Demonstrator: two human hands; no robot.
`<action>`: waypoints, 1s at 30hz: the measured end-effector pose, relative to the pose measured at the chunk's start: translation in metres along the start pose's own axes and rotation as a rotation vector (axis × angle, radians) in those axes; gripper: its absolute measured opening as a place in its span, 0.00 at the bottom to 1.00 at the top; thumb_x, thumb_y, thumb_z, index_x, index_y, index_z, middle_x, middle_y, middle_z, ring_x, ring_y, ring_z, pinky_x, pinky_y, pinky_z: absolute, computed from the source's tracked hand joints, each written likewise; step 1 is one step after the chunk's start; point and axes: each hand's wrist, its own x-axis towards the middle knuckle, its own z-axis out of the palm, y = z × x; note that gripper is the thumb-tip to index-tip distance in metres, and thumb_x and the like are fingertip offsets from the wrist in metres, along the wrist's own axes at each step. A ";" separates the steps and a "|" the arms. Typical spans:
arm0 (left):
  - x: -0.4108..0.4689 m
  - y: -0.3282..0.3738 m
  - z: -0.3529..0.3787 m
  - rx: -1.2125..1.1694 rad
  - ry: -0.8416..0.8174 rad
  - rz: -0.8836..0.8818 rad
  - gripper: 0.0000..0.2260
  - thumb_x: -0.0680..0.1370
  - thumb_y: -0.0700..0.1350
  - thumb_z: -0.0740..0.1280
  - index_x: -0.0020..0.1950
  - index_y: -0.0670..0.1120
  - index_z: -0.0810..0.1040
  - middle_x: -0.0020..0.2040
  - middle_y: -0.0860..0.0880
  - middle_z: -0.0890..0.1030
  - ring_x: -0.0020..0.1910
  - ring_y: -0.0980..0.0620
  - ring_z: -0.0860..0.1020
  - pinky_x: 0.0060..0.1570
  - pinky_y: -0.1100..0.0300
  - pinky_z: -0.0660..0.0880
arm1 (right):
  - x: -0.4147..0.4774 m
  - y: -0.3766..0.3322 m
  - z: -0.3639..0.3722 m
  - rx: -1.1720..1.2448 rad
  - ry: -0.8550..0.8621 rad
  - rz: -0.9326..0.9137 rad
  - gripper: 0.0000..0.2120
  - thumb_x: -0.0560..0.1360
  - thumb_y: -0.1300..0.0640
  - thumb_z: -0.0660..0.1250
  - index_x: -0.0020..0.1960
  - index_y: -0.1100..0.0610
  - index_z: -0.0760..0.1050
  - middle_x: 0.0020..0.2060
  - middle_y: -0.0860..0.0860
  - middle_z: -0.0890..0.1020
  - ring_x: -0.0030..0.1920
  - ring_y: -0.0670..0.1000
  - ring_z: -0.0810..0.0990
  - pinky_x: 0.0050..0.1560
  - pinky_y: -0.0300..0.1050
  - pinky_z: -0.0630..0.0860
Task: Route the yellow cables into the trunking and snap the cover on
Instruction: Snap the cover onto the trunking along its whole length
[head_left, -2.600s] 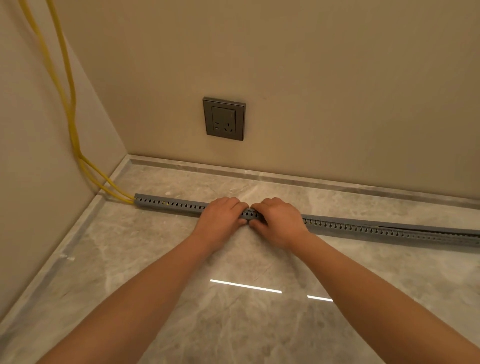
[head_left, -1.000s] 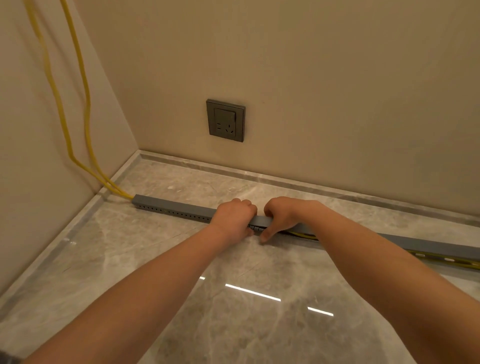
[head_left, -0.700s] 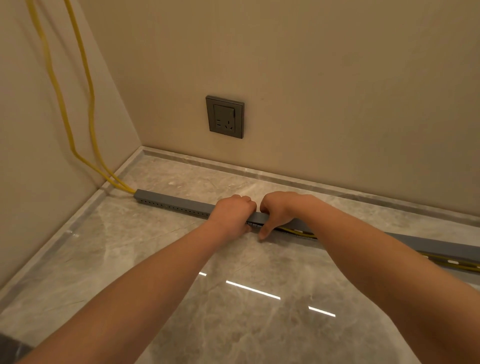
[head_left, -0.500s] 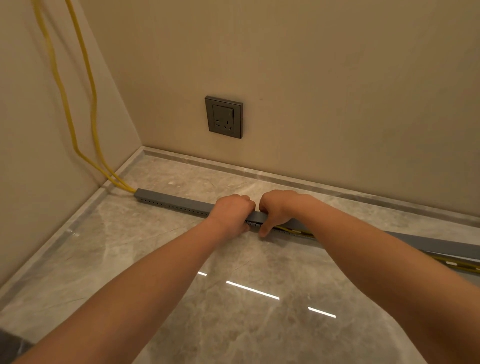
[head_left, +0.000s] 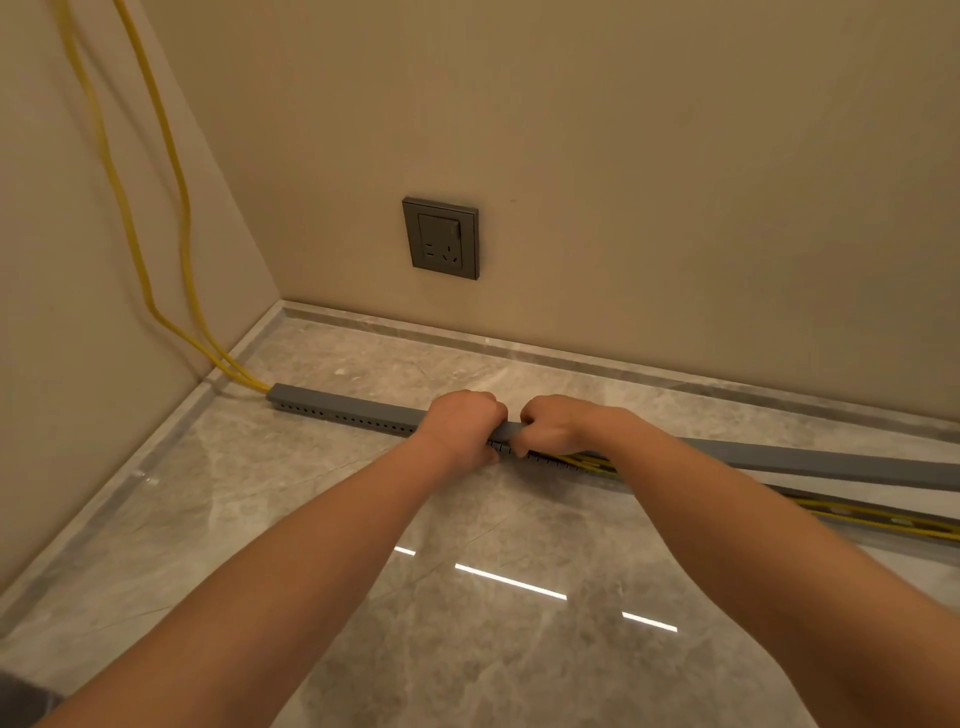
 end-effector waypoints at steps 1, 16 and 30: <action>0.000 0.000 0.000 -0.003 -0.002 0.000 0.12 0.74 0.50 0.69 0.55 0.48 0.78 0.52 0.49 0.78 0.49 0.47 0.77 0.38 0.57 0.68 | 0.000 0.000 0.002 -0.002 0.017 0.002 0.12 0.71 0.45 0.64 0.43 0.54 0.74 0.39 0.52 0.77 0.39 0.52 0.75 0.38 0.45 0.68; 0.002 -0.019 0.000 -0.261 -0.021 0.025 0.16 0.67 0.56 0.75 0.52 0.54 0.81 0.38 0.57 0.78 0.37 0.56 0.75 0.33 0.61 0.66 | 0.008 0.010 0.007 0.068 0.025 -0.061 0.17 0.67 0.36 0.65 0.43 0.50 0.76 0.39 0.48 0.79 0.39 0.50 0.77 0.41 0.46 0.71; -0.005 -0.036 -0.006 -0.558 -0.263 0.090 0.11 0.76 0.47 0.70 0.58 0.54 0.81 0.47 0.57 0.82 0.46 0.56 0.79 0.50 0.58 0.75 | 0.002 0.015 0.007 0.109 -0.016 -0.058 0.20 0.73 0.37 0.66 0.49 0.53 0.68 0.42 0.49 0.74 0.42 0.51 0.72 0.44 0.47 0.68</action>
